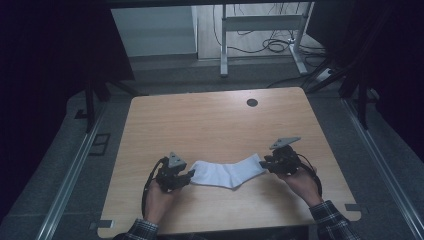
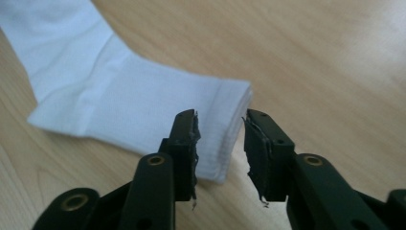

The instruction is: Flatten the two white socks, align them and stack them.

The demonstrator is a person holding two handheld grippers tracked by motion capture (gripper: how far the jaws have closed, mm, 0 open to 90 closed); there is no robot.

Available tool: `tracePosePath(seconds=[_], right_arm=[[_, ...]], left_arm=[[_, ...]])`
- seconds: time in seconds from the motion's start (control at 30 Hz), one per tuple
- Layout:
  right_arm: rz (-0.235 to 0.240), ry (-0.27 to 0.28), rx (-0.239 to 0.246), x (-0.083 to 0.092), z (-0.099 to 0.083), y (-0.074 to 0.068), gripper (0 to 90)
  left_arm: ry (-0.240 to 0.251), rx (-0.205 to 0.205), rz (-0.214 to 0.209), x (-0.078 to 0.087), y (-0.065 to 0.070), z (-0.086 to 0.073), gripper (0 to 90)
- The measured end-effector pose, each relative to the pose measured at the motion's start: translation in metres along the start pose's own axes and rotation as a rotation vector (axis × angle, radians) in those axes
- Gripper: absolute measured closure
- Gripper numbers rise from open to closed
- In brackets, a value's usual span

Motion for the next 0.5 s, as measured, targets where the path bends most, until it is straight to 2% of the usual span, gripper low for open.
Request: tracePosePath(seconds=[0.03, 0.1, 0.23, 0.27, 0.43, 0.5], right_arm=[[-0.004, 0.006, -0.001, 0.0, 0.002, 0.0, 61.1], [-0.009, 0.01, 0.001, -0.001, 0.003, 0.001, 60.2], [-0.022, -0.006, 0.007, -0.015, 0.003, 0.003, 56.5], [-0.027, -0.011, 0.007, -0.017, 0.002, 0.003, 55.7], [-0.036, -0.017, 0.009, -0.023, -0.002, 0.004, 54.8], [-0.04, -0.023, 0.007, -0.025, -0.004, 0.005, 54.6]], left_arm=[[0.019, 0.031, -0.011, 0.0, 0.0, 0.004, 51.6], [0.022, 0.037, -0.013, -0.001, 0.0, 0.005, 50.3], [-0.006, 0.054, -0.004, -0.01, -0.001, 0.002, 47.6], [-0.021, 0.071, -0.007, -0.014, -0.001, -0.001, 47.7], [-0.037, 0.085, -0.004, -0.019, -0.001, -0.005, 47.5], [-0.047, 0.083, 0.002, -0.021, -0.001, -0.007, 44.7]])
Point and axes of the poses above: each handheld gripper's, and its own axes: x roughly backward along the jaws, z roughly out of its top, y roughly to its right, the point moved 6 cm from there along -x, roughly forward along the jaws, and after that the axes turned 2 degrees about -x, right-handed, at the moved point
